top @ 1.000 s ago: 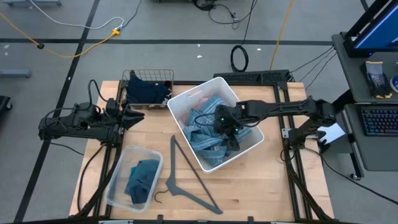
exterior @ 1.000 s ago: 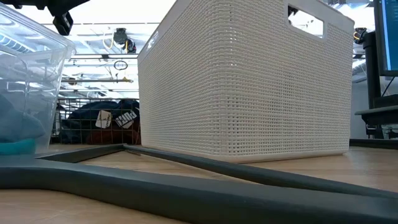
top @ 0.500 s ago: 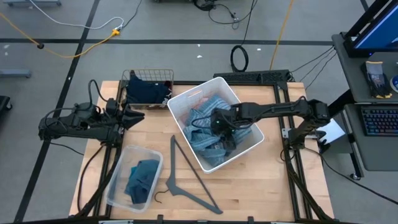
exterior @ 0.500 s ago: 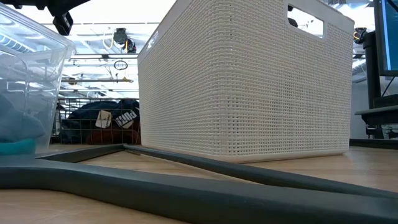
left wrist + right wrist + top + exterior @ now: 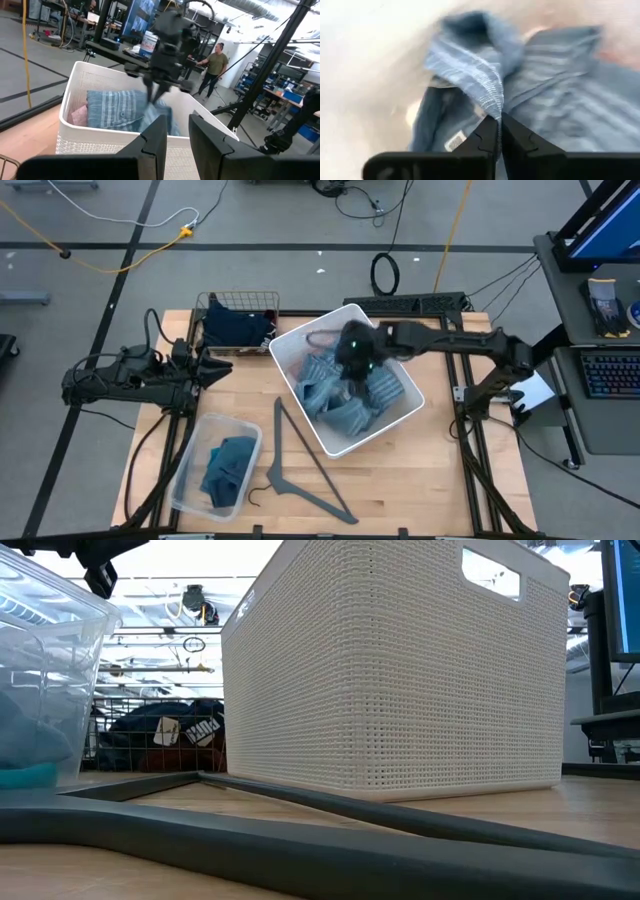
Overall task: Pick & Place Cloths
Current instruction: Put the blue polo into the white bin, then return to Home Position
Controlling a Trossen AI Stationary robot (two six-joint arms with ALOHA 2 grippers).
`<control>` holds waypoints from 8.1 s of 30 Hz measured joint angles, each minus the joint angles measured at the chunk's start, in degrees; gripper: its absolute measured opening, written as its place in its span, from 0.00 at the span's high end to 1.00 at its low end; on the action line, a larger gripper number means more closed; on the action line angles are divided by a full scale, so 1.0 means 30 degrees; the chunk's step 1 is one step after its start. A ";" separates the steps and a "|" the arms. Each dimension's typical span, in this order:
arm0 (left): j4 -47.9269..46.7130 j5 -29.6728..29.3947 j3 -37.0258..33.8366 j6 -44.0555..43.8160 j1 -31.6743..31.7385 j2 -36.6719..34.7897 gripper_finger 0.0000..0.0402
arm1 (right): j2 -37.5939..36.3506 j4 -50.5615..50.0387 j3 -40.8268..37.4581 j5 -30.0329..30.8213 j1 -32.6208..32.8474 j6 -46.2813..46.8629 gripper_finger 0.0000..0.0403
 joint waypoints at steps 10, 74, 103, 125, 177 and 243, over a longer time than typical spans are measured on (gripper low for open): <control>-0.0022 0.0154 0.0000 0.0027 0.0007 -0.0003 0.80 | -0.1139 -0.0264 0.0020 0.1263 -0.3358 0.1583 0.99; -0.2748 -0.1063 0.0000 0.3231 0.0007 0.0000 0.80 | -1.3051 -0.0283 -0.3984 0.7076 -0.0046 0.1687 0.99; -0.4911 -0.1921 0.0000 0.3930 0.0008 -0.0007 0.80 | -2.4259 0.1445 -1.2982 0.6541 0.2863 0.3370 1.00; -0.4867 -0.1860 0.0000 0.4568 0.0007 -0.0007 0.80 | -3.0165 0.3834 -1.8749 0.4075 0.2863 0.5004 1.00; -0.3832 0.0469 0.0000 0.5557 0.0000 -0.0007 0.80 | -3.1199 0.8508 -2.4790 1.2934 0.2819 0.3121 1.00; 0.4226 0.1065 -0.9224 0.2616 0.0007 -0.3767 0.80 | -3.1184 0.7639 -2.4797 1.2082 0.2819 0.4172 0.99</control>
